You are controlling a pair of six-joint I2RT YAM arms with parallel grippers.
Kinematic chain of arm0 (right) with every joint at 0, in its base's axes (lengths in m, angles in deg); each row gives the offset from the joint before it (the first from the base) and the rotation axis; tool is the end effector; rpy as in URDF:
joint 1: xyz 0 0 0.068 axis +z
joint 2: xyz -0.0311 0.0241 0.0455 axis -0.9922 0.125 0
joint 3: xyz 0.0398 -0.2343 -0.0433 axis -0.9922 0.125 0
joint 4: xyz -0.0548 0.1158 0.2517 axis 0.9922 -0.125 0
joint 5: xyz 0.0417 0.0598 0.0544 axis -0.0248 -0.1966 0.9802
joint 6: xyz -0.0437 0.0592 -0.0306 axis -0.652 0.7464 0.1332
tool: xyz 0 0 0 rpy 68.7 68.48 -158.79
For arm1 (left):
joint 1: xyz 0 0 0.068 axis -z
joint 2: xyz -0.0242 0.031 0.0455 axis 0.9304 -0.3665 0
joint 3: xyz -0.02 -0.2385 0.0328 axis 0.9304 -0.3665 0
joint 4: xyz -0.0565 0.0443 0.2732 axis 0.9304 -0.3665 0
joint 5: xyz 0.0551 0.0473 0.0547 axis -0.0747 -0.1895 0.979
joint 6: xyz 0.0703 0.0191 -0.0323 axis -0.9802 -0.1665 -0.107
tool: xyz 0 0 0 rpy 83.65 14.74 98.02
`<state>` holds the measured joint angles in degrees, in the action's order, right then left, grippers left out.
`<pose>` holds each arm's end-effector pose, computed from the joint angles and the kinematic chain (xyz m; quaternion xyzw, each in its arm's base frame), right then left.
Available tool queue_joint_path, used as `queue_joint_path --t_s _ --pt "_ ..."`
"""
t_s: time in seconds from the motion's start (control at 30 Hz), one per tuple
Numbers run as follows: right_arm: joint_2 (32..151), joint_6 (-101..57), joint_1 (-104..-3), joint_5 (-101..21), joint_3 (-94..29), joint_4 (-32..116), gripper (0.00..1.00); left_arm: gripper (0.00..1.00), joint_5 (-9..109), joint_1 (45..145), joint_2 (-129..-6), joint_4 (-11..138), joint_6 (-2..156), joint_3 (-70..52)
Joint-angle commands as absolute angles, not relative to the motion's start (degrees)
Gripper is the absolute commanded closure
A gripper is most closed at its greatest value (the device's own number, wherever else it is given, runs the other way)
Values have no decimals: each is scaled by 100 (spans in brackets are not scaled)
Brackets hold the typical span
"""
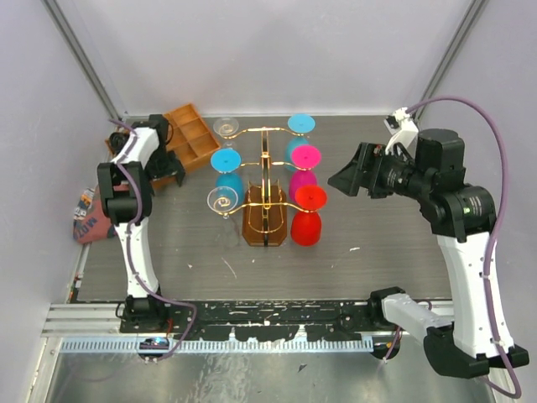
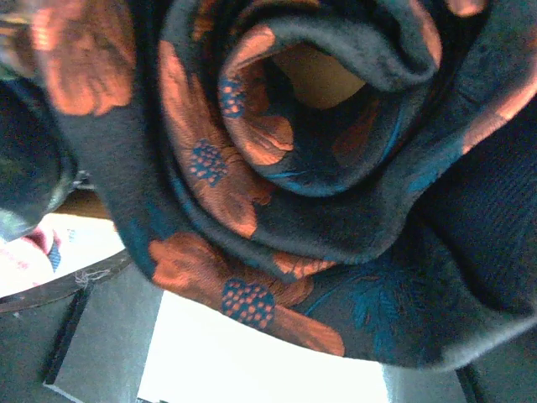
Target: Take the wine glass off the wine glass rack
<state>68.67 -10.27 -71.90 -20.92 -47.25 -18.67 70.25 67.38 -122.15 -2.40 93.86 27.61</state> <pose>0.1985 0.0698 0.4396 -0.0634 0.8426 0.3187 0.4295 0.4519 0.0230 0.1074 -0.2601 0.9591 0.0909 0.0653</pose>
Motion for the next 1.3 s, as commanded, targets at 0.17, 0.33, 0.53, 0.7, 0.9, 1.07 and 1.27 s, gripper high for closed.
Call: queue_joint_path --t_s 0.17,0.33,0.53,0.7,0.9,1.07,1.27 --pt "7470 -1059 -7166 -2142 -5022 -1332 18 2 6484 6543 -10742 432 9895 2460" --pt "8444 -1454 -7167 -2616 -5554 -1237 32 2 5695 6869 -9460 609 10181 1010" --pt "9597 -1245 -7385 -2546 -6130 -723 47 2 5503 7092 -7388 1199 10393 -780" --pt "10283 -1015 -7689 -2151 -6342 -168 48 2 5585 7100 -6557 462 10067 -874" --pt "11245 -1007 -7720 -1847 -7028 -304 45 2 5757 7103 -5810 126 9748 -898" --pt "11624 -738 -7711 -1434 -7069 129 45 2 5675 7102 -5584 11 9626 -927" --pt "11876 -610 -7711 -1146 -7095 364 45 2 5564 7105 -5708 -75 9476 -994"
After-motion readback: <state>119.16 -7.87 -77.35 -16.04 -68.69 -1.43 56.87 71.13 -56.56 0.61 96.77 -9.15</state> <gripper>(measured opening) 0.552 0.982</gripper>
